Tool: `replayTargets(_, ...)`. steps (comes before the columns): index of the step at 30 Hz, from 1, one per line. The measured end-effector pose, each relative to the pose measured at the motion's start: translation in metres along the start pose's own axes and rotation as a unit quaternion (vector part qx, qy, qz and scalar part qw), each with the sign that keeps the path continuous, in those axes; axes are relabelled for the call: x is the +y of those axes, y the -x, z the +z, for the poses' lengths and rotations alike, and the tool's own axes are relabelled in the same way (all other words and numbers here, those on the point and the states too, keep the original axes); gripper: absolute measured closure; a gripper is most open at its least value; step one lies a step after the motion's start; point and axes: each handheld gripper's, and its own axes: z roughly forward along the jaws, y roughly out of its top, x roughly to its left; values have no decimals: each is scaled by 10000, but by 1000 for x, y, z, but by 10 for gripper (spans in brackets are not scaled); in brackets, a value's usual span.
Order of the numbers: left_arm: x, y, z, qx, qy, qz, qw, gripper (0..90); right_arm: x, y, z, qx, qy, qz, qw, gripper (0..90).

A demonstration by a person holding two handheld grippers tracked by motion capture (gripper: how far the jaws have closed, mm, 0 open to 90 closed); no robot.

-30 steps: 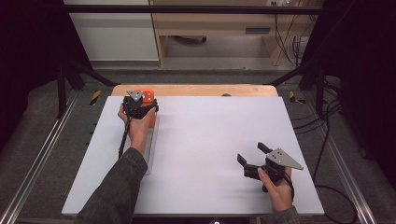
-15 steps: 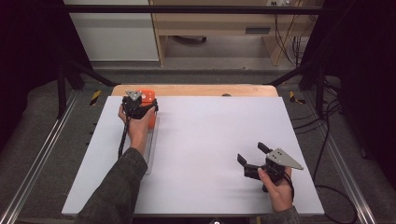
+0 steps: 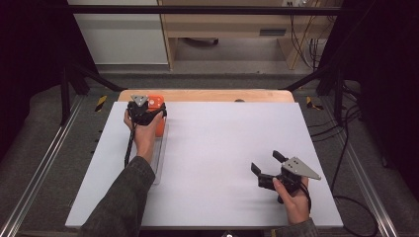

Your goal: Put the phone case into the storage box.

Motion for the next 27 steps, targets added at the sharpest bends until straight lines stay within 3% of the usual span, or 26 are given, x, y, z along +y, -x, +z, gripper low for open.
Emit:
replayTargets(10, 0, 0, 0, -2, -14, -19, 10000, 41, 0, 0, 0, -5, 2, 5, 10000, 57)
replayTargets(27, 1, -1, -1, -6, 13, -46, 10000, 41, 0, 0, 0, -2, 0, 3, 10000, 57)
